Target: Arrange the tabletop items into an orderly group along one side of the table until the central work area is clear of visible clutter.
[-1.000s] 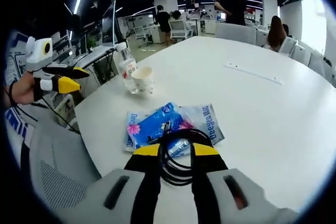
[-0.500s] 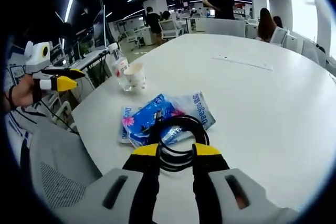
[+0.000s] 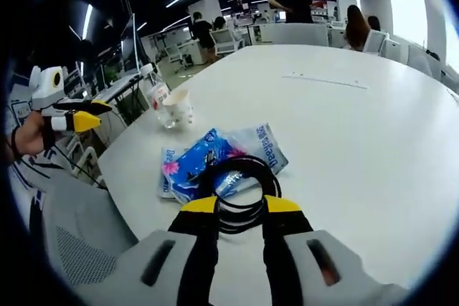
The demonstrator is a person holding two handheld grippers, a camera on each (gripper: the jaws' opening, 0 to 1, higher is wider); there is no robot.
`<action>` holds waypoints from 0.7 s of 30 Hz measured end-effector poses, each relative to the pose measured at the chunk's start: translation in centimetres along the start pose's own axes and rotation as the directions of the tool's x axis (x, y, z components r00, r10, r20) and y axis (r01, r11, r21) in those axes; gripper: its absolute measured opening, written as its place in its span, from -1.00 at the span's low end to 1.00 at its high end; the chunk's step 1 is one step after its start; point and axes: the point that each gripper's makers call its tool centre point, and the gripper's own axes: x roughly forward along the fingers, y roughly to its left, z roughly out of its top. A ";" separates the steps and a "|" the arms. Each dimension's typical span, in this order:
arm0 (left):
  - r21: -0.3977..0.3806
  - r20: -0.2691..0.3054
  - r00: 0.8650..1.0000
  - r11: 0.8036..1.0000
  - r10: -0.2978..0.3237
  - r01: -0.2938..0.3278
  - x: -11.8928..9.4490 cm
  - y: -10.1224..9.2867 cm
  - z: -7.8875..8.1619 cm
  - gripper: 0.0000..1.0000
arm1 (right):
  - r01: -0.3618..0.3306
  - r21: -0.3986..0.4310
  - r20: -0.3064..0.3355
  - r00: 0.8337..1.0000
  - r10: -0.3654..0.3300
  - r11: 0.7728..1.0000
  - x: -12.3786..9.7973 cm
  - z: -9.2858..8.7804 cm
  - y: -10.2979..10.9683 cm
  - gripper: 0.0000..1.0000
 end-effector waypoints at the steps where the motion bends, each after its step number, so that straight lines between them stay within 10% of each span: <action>1: 0.000 0.000 1.000 1.000 0.001 -0.001 0.0 0.0 0.0 -0.16 | 0.000 0.001 0.000 1.000 0.000 1.000 0.0 0.0 0.0 -0.58; 21: -0.007 0.001 1.000 1.000 0.011 -0.011 -0.3 0.3 0.0 -0.16 | -0.002 0.050 -0.002 1.000 0.003 0.999 0.7 -0.5 -0.3 -0.59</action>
